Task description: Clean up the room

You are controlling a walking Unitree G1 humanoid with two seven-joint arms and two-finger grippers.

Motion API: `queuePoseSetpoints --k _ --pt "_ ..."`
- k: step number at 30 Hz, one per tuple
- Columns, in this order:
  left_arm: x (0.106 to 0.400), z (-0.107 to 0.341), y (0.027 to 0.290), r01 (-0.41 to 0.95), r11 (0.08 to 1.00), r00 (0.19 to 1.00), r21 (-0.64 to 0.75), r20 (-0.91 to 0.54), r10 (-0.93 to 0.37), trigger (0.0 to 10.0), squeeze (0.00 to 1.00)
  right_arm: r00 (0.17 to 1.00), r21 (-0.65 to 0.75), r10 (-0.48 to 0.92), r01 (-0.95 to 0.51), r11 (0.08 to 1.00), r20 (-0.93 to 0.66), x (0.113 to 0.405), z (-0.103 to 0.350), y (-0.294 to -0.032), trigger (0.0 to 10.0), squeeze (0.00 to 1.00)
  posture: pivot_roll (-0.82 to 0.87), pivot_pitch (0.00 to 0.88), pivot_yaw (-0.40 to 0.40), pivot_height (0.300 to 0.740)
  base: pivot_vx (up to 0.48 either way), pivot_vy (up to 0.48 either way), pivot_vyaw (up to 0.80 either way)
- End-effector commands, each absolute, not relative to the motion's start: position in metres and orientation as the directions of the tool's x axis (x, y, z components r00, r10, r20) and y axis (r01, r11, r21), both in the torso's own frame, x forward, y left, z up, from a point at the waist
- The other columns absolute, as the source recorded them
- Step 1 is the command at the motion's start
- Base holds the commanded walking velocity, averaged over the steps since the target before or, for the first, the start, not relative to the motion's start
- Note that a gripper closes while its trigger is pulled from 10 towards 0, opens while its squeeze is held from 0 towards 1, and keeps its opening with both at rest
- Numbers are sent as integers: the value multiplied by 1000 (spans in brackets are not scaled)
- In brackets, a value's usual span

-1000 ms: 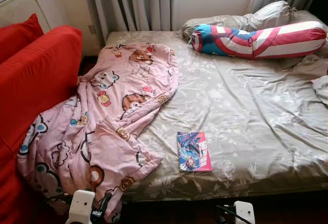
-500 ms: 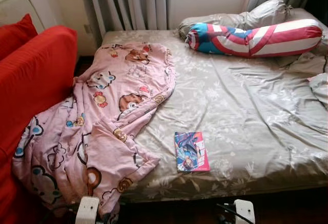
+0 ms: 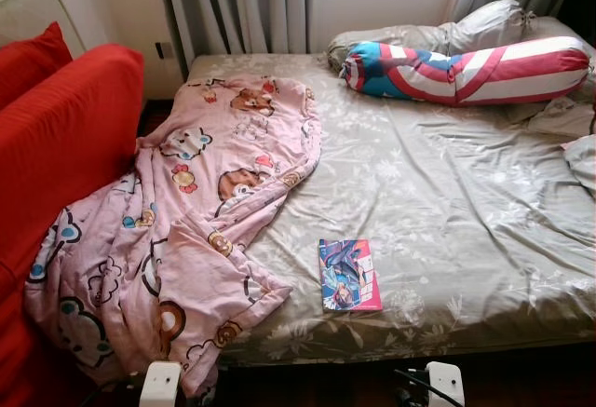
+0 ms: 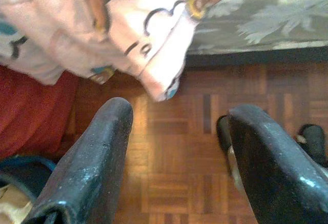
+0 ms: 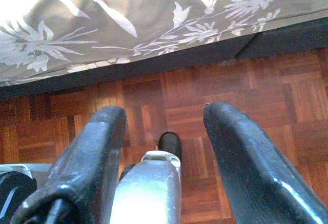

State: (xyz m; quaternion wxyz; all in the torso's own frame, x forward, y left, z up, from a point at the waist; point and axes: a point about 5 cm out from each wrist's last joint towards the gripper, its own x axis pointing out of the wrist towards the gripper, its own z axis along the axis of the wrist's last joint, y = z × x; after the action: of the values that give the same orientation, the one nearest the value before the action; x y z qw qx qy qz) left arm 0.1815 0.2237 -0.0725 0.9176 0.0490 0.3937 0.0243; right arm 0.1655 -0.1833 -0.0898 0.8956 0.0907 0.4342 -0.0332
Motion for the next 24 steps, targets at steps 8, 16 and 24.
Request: queuePoseSetpoints --k 8,16,24 --pt "171 -78 223 1 994 662 105 -745 79 10000 0 616 126 19 131 983 -788 165 -90 -185 10000 0 -34 42 -7 740 0 0 0" --pt "171 -80 220 5 994 655 107 -752 77 10000 0 613 103 24 94 990 -790 166 -89 -185 10000 0 -34 42 -9 740 0 0 409" --pt "171 -80 219 9 994 654 105 -753 74 10000 0 611 110 27 98 989 -791 166 -90 -185 10000 0 -34 40 -10 740 0 0 0"
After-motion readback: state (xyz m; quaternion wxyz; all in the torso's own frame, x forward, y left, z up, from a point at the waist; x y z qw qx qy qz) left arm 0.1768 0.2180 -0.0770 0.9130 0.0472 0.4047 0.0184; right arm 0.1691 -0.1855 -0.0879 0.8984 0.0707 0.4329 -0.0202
